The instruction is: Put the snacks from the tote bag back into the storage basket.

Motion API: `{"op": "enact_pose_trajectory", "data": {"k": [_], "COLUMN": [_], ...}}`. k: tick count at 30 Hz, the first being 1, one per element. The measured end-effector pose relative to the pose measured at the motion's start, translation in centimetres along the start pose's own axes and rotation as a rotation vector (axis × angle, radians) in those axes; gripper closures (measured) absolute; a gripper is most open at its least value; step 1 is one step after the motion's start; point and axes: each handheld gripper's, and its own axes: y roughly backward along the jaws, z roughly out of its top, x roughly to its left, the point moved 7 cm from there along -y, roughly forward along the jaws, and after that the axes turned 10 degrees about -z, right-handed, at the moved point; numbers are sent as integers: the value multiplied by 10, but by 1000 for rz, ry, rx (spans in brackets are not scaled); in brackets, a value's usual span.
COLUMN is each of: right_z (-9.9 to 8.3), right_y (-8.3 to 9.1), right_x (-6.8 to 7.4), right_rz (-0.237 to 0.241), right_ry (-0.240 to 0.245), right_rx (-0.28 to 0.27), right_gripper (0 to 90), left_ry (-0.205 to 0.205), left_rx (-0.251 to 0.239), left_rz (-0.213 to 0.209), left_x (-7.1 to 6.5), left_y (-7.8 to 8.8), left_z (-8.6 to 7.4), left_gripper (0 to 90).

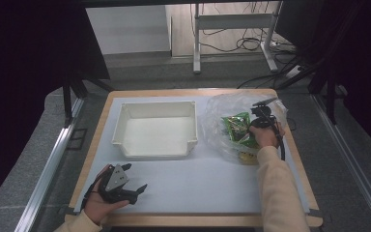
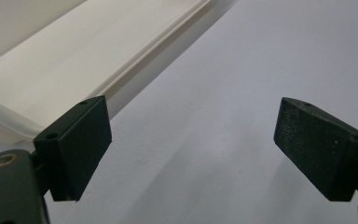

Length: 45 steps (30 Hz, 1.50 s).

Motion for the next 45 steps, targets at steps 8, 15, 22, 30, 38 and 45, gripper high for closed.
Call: {"op": "enact_pose_trajectory", "data": {"k": [8, 15, 22, 30, 38, 45], "right_z": [3, 7, 9, 10, 13, 15], "right_y": [7, 22, 40, 63, 83, 91], "right_x": [-1, -3, -15, -26, -22, -15], "right_rz": [39, 54, 44, 48, 94, 143], "right_ry": [-7, -5, -24, -49, -63, -69], "right_rx": [-43, -95, -143, -201, -263, -287], "right_gripper": [900, 900, 900, 900, 900, 900], "left_ry": [1, 1, 0, -2, -4, -3], "left_rx": [-2, -5, -6, -4, 0, 0], "left_rz": [2, 2, 3, 2, 2, 3], "left_x": [1, 1, 1, 0, 0, 0], "left_y": [0, 1, 2, 1, 0, 0], "left_z": [0, 1, 1, 1, 1, 1], "left_gripper": [110, 110, 110, 110, 110, 110]}}
